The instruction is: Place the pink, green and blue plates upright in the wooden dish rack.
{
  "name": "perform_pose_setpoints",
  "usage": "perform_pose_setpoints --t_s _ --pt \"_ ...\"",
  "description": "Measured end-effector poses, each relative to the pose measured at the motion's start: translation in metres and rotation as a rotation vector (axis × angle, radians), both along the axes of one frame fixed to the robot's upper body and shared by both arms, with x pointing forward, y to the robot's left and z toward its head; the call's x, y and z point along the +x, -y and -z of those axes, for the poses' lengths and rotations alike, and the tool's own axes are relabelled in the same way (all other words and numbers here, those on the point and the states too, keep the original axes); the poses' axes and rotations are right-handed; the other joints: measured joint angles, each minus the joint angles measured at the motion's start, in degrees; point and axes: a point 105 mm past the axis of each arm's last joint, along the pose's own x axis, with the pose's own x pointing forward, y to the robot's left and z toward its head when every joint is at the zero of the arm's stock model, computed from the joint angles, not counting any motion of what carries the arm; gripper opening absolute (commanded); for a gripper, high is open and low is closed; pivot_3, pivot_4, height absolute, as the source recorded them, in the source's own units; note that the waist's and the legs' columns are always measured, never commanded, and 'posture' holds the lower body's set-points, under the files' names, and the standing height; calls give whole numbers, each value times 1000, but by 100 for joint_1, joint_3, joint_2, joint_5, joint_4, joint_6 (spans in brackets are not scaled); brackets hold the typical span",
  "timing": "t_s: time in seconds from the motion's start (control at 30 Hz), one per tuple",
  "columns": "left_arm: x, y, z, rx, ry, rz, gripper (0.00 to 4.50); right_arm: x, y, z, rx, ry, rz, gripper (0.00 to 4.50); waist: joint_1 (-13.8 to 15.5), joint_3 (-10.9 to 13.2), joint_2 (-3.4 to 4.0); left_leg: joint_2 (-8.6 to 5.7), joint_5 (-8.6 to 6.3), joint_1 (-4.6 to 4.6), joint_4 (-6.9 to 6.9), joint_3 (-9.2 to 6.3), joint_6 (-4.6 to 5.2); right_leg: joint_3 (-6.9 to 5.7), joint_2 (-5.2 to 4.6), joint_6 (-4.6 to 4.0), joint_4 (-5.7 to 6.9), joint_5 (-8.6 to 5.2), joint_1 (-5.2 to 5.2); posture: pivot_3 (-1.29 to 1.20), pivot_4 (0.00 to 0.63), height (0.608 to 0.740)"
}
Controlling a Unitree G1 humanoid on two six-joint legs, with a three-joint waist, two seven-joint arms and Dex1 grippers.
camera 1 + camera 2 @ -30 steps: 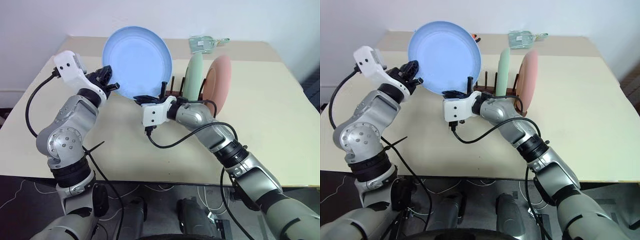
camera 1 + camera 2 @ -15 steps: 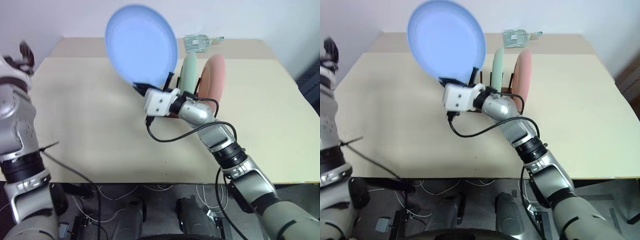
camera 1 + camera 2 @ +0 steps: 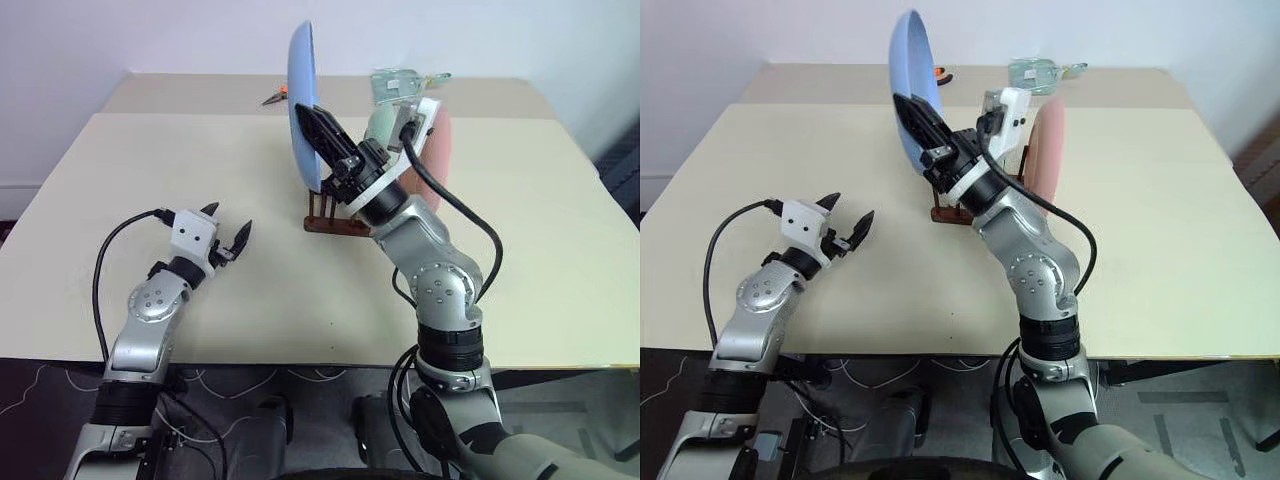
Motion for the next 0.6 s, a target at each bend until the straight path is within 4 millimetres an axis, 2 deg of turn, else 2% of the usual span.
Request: perform_pose_setpoints --t_s 0.23,0.43,0.47,0.5,0.57,0.6 --pt "-5 8 6 4 -21 55 3515 12 7 9 23 -81 42 0 -38 0 -1 -1 1 0 5 2 0 1 1 2 1 1 4 0 150 740" --pt "-8 13 3 -4 -19 79 3515 34 10 30 31 -268 53 0 -41 0 0 0 1 0 5 2 1 1 2 2 2 1 3 0 150 740" --pt "-8 13 4 -5 -21 79 3557 36 11 31 33 -285 51 473 -42 0 1 0 1 0 5 2 1 1 2 2 2 1 3 0 150 740" --pt "-9 13 4 -5 -23 79 3557 37 11 30 32 -288 52 645 -42 0 0 0 1 0 5 2 1 1 2 2 2 1 3 0 150 740" --pt "-10 14 6 -7 -30 80 3557 40 10 30 -6 -277 74 1308 -46 1 1 -1 1 0 5 3 1 1 2 2 1 1 3 0 150 740" --pt "-11 14 6 -8 -32 80 3557 42 11 29 -37 -263 96 1815 -43 1 1 -1 1 0 6 2 1 1 2 2 1 1 3 0 150 740"
